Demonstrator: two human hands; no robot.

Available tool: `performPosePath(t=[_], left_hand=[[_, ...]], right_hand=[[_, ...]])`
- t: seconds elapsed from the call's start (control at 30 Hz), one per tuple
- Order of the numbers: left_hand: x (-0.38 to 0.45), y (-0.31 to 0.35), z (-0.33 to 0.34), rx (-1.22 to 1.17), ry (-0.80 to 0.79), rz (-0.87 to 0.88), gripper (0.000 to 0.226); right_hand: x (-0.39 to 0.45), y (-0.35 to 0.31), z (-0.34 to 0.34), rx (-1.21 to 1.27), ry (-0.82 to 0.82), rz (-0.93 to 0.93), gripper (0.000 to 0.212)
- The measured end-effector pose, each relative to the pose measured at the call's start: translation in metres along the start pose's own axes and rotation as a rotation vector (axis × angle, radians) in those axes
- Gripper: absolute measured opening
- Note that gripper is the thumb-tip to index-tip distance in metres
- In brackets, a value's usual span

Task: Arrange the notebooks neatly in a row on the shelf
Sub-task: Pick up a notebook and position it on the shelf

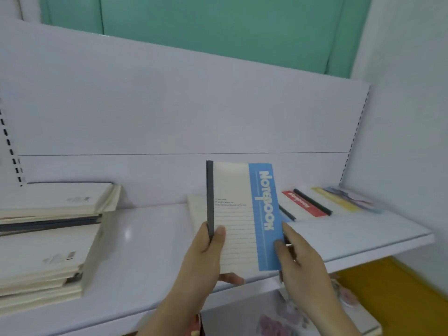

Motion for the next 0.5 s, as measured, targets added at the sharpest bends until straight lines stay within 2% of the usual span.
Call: performPosePath(t=[0.1,0.27,0.43,0.5], left_hand=[[0.012,-0.018,0.054,0.068,0.035,0.055,0.020],[0.038,-0.054,0.128,0.194,0.141,0.176,0.047],[0.070,-0.081,0.155,0.339,0.214,0.188,0.039],[0.087,-0.086,0.151,0.538,0.246,0.247,0.032]], right_hand=[[0.012,0.038,-0.038,-0.090,0.001,-0.021,0.058],[0.041,0.098,-0.091,-0.275,-0.188,-0.116,0.064],[0.080,0.134,-0.112,-0.411,-0.228,-0.255,0.071],[0.095,0.142,-0.109,-0.455,-0.223,-0.308,0.071]])
Point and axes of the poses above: each hand's wrist, its own x-axis towards the middle knuckle, its own z-axis out of the palm, y = z × x, the point moved 1 cm from there along x, towards the middle knuckle, and after that the axes turned 7 degrees about -x, right-handed, at the moved point
